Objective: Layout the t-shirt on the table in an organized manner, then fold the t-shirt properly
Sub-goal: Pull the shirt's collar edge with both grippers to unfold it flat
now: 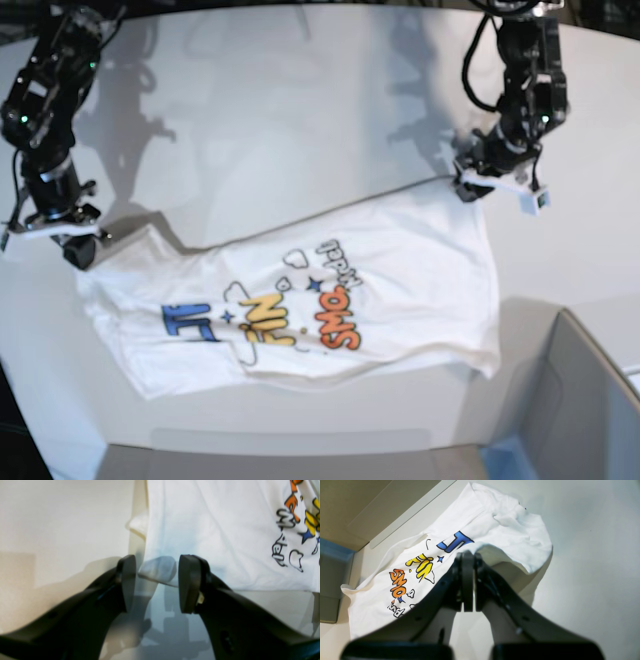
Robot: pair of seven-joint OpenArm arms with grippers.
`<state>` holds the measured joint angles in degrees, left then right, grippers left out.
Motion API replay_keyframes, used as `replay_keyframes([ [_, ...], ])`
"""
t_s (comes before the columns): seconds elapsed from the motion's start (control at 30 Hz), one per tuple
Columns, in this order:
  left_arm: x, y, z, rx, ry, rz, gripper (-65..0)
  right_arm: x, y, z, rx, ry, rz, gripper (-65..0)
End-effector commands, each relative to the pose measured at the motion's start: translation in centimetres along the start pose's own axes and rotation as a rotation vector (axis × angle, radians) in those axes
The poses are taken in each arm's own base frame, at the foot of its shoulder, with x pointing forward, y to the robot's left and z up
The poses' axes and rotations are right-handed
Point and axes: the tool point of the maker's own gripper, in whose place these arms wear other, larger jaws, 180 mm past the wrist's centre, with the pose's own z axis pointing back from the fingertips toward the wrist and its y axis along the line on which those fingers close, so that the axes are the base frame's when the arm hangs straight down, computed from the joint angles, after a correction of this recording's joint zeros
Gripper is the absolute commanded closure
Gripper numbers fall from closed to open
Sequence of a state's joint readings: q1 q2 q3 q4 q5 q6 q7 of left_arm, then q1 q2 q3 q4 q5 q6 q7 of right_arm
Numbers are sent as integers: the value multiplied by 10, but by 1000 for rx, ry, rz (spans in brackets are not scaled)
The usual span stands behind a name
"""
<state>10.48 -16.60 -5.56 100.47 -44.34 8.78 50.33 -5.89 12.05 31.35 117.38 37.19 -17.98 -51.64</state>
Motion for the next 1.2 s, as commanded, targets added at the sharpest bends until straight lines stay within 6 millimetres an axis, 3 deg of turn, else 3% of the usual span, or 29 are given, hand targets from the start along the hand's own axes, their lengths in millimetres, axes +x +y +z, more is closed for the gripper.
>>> replay_keyframes([
  [0.0,12,-5,3,-20,-37,-11,-281,15,4,3,12,-50,22,0],
  [0.3,-21,-16,-16,-35,58,-47,-281,16,3,3,11,-52,21,0],
  [0.43,-10,-24,-18,-53,-4,-53,-251,17,4,3,12,-58,21,0],
  [0.5,-1,-24,-18,-53,-38,-50,-163,21,5,2,14,-70,23,0],
  [0.6,14,-24,-13,-53,-97,-40,0,47,-1,6,-1,-141,49,0],
  [0.7,40,-24,0,-58,-176,-27,0,76,-17,16,-42,-267,35,0],
  [0.77,54,-27,11,-70,-225,-26,0,81,-24,21,-61,-293,32,0],
  [0.83,63,-32,18,-82,-255,-31,0,75,-28,21,-72,-274,42,0],
  [0.9,66,-38,24,-97,-271,-42,0,56,-35,22,-88,-221,46,0],
  [1.03,51,-31,29,-84,-244,-48,0,27,-56,30,-143,-161,15,0],
  [1.17,31,-25,41,-74,-218,-61,0,28,-89,49,-237,-174,-6,0],
])
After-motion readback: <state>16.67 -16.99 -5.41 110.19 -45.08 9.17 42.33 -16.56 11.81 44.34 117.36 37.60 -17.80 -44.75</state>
